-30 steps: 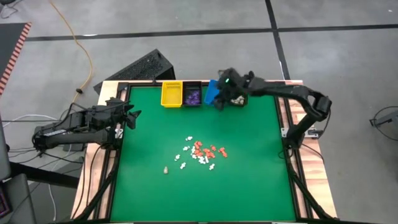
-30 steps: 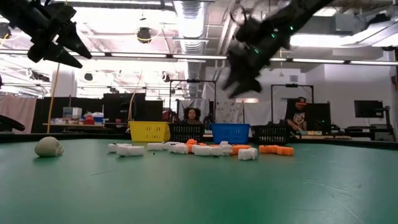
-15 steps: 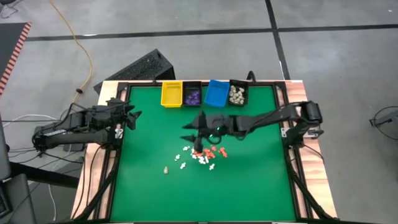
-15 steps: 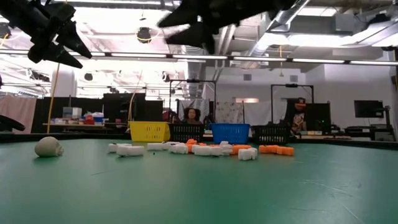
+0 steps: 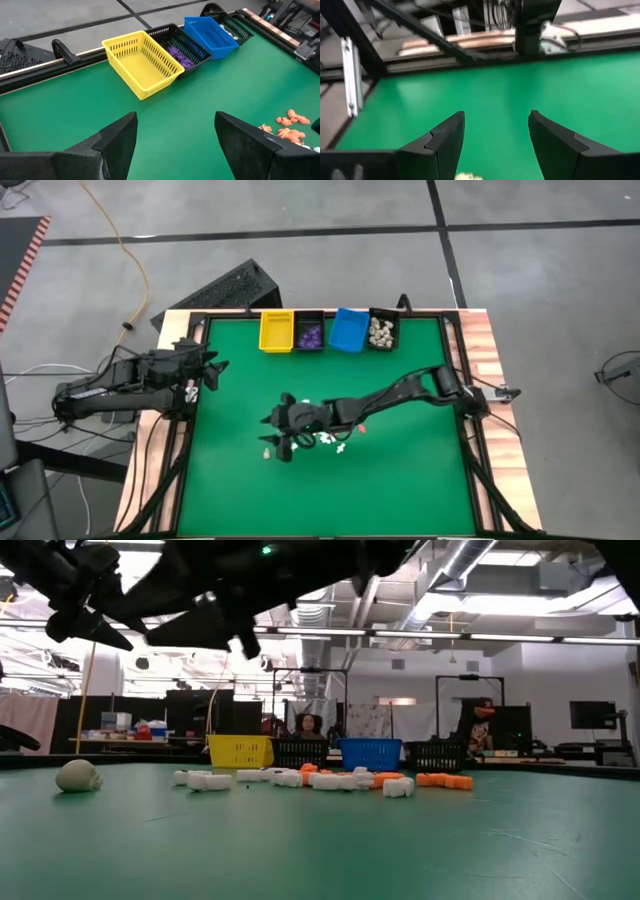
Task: Sort Halloween decoration
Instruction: Put the white skull toy into the right black basket
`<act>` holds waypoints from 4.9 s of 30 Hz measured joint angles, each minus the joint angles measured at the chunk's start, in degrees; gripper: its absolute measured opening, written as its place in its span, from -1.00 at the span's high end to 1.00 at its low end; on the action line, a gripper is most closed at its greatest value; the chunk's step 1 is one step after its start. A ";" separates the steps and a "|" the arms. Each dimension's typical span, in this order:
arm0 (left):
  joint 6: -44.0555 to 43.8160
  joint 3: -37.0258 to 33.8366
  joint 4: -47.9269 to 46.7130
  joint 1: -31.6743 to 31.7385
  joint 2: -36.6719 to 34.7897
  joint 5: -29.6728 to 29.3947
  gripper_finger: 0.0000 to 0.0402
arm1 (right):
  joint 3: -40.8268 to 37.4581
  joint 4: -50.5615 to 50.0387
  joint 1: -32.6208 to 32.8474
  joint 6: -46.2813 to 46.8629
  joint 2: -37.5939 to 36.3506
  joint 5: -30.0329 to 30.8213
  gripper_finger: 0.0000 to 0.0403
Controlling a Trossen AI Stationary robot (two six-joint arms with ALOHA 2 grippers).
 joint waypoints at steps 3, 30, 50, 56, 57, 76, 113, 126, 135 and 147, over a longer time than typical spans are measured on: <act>0.00 0.00 -0.17 0.01 -0.03 0.86 -0.28 | 4.11 0.28 0.49 -0.75 3.82 -1.71 -0.21; -0.15 0.00 -0.84 -0.01 0.01 0.94 -0.28 | 14.62 -6.62 3.92 -7.80 16.76 -5.49 -0.21; -0.15 0.00 -0.86 -0.01 -0.01 0.94 -0.28 | 14.90 -8.48 3.17 2.19 22.65 -4.31 -0.07; -0.15 0.00 -0.88 -0.01 -0.01 0.92 -0.28 | 14.82 -8.72 3.20 2.21 22.71 -4.07 0.28; -0.15 0.00 -0.88 -0.01 -0.01 0.92 -0.28 | 14.81 -8.72 3.20 2.26 22.71 -4.03 0.35; -0.04 0.00 -0.88 -0.01 -0.01 0.87 -0.28 | 14.43 -7.38 2.46 9.38 20.09 -3.36 0.47; -1.13 0.00 -0.88 -0.01 -0.01 -2.14 -0.28 | 13.52 -51.46 -25.27 -21.21 -11.58 -1.85 0.44; -1.32 0.00 -0.90 -0.01 -0.01 -4.44 -0.28 | -15.60 -50.19 -43.98 -16.83 -31.87 -2.81 0.44; -2.44 0.00 -0.90 0.00 0.00 -6.41 -0.28 | -30.32 -43.21 -50.67 -8.64 -36.56 -1.78 0.44; -2.54 0.00 -0.88 0.01 -0.01 -6.80 -0.28 | -32.48 -42.08 -54.57 -3.69 -32.63 -2.70 -0.15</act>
